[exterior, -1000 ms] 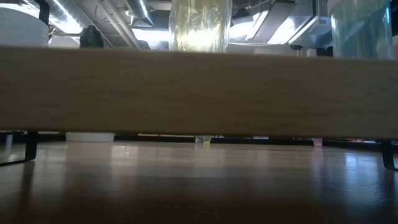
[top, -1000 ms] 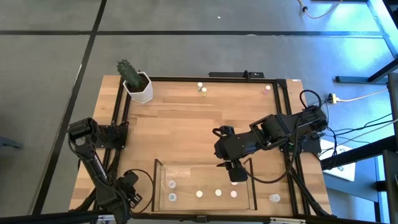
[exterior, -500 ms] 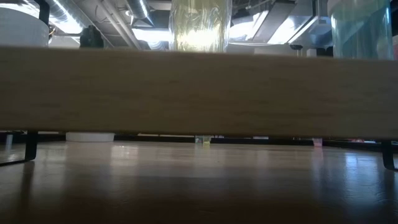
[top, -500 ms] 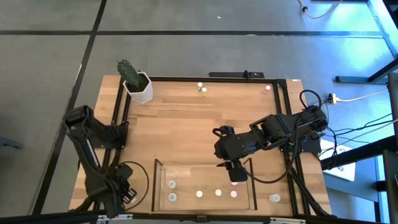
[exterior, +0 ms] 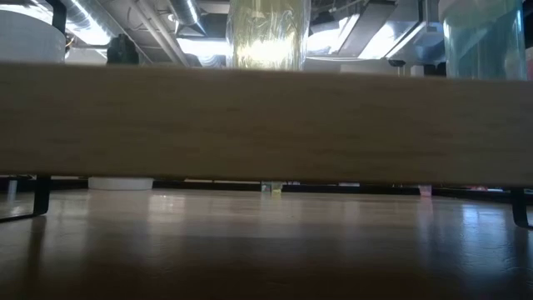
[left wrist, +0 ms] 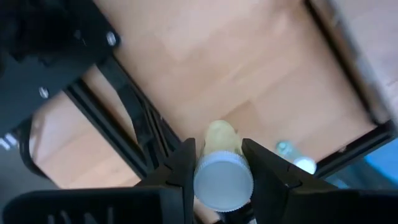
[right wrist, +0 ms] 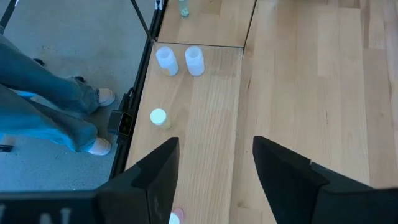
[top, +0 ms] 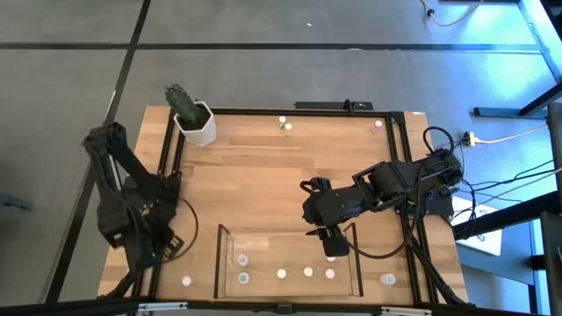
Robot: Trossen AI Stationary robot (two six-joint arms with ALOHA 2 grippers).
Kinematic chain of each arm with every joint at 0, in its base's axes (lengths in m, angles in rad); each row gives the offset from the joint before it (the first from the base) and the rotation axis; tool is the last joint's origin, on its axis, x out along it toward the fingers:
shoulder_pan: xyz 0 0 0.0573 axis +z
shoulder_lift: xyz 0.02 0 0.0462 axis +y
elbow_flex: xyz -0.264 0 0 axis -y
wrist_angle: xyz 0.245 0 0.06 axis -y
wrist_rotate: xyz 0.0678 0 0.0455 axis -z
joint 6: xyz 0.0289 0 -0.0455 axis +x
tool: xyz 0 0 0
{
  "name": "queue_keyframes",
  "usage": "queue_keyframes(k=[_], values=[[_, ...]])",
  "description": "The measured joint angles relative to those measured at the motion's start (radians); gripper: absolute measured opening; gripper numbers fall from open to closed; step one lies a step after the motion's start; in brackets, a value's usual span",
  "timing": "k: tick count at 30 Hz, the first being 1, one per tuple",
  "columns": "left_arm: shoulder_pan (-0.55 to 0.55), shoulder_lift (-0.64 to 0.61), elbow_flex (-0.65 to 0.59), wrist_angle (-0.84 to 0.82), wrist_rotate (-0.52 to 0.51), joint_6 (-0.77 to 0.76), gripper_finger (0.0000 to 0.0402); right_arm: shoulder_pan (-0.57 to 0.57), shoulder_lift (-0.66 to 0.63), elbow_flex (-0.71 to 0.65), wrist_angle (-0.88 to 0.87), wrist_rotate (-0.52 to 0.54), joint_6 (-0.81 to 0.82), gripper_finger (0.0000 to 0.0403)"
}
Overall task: Pick and place medicine bottles onto shelf by color
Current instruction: Put the bottom yellow pill bottle on the shelf aligned with the other yellow pill bottle
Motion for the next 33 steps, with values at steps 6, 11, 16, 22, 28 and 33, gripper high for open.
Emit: queue_keyframes(k=[6,11,16,22,28,33], values=[[0.080,-0.107,0.003,-0.036,-0.088,0.084,0.0099,0.000,0.000,0.000,0.000,0.000,0.000,0.0207],[0.210,-0.136,0.069,-0.078,-0.166,0.237,0.0098,0.000,0.000,0.000,0.000,0.000,0.000,0.0207],[0.397,-0.135,0.161,-0.093,-0.196,0.464,0.0098,0.000,0.000,0.000,0.000,0.000,0.000,0.0207],[0.656,-0.124,0.231,-0.070,-0.202,0.765,0.0098,0.000,0.000,0.000,0.000,0.000,-0.004,0.0207],[0.900,-0.054,0.265,0.072,-0.141,1.058,0.0098,-0.002,0.000,0.000,0.000,0.021,0.002,0.0207],[1.066,0.048,0.289,0.204,-0.056,1.267,0.0098,-0.001,0.000,0.003,-0.001,0.198,0.057,0.0207]])
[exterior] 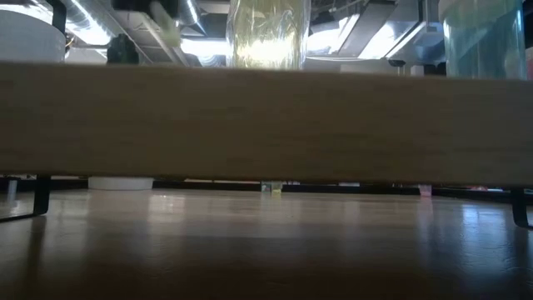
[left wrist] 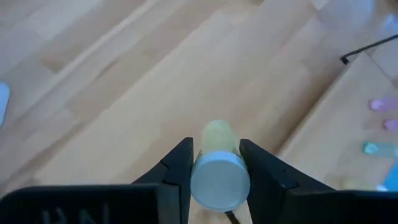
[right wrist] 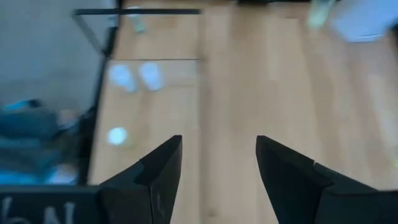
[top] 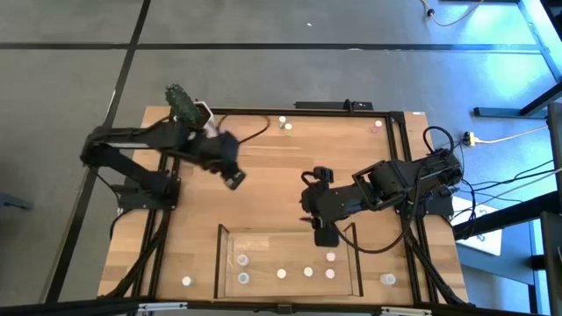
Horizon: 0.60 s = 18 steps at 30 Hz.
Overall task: Pick and place medicine bottles onto shelf by color
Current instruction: Put the bottom yellow pill bottle on the shelf aligned with the other yellow pill bottle
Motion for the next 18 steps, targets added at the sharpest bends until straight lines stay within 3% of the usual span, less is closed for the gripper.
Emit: queue_keyframes(k=[8,18], values=[[0.139,0.211,0.066,0.073,0.065,0.192,0.0098,-0.007,0.000,0.001,-0.016,0.192,0.000,0.0207],[0.186,0.386,0.066,0.156,0.092,0.335,0.0098,-0.051,0.000,0.002,-0.031,0.195,-0.006,0.0207]])
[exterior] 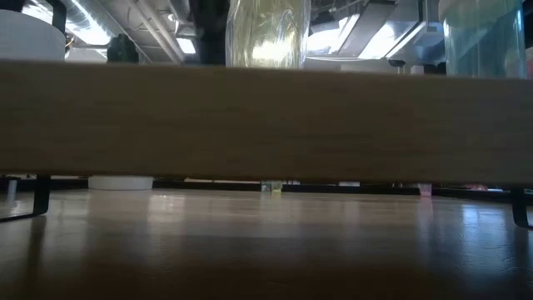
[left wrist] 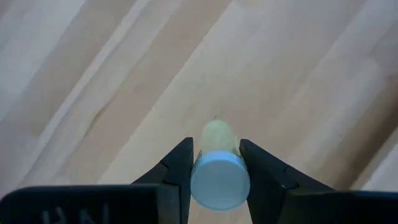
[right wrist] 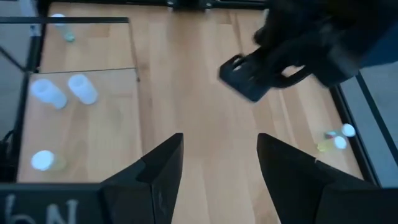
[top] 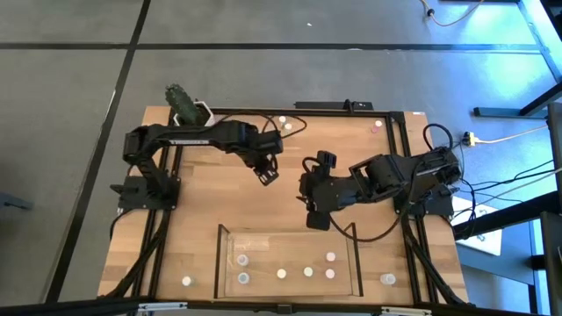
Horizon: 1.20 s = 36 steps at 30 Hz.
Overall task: Pick and place medicine bottles onto shelf by color
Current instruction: Put the bottom yellow pill bottle on the shelf aligned with the other yellow pill bottle
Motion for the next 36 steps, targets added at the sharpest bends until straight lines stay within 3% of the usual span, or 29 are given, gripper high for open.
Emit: queue_keyframes(k=[7,15,26,36], values=[[-0.001,0.085,0.000,0.138,0.005,0.135,0.0098,-0.072,0.000,0.000,-0.004,0.001,0.003,0.0207],[-0.008,0.177,0.000,0.143,0.004,0.214,0.0098,-0.137,0.000,0.000,-0.004,0.000,-0.001,0.0207],[-0.005,0.268,0.000,0.143,0.005,0.191,0.0098,-0.144,0.000,0.000,-0.003,-0.001,-0.100,0.0207],[-0.003,0.271,0.000,0.116,0.004,0.156,0.0098,-0.144,0.000,0.001,0.011,-0.001,-0.102,0.0207]])
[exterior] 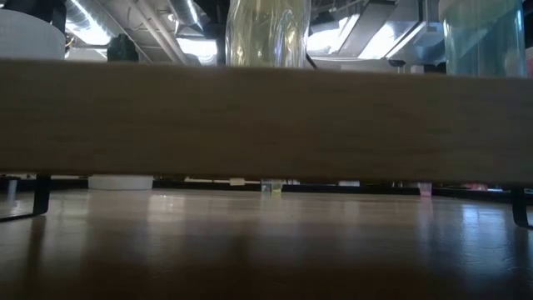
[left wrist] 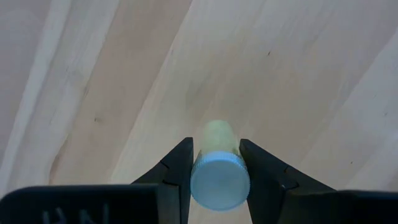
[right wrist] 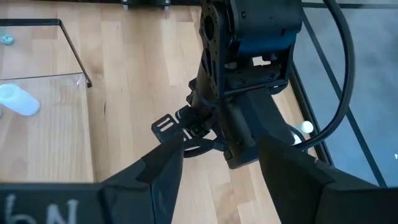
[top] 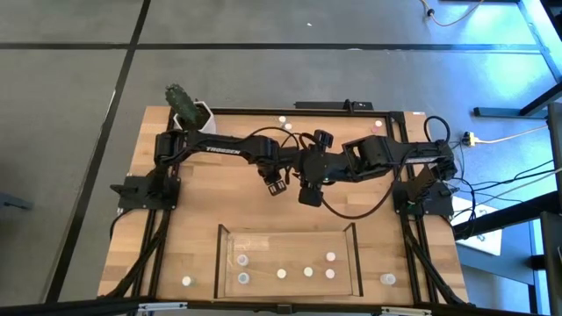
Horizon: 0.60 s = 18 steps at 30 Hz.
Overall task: Pick and place medicine bottles onto shelf by color
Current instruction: Put the bottom yellow pill bottle on the shelf aligned with the other yellow pill bottle
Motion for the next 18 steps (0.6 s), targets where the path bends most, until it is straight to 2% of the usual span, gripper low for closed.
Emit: queue_keyframes(k=[18], values=[[-0.001,0.015,-0.009,-0.012,-0.006,-0.046,0.0098,0.000,0.000,0.000,0.016,0.000,0.000,0.0207]])
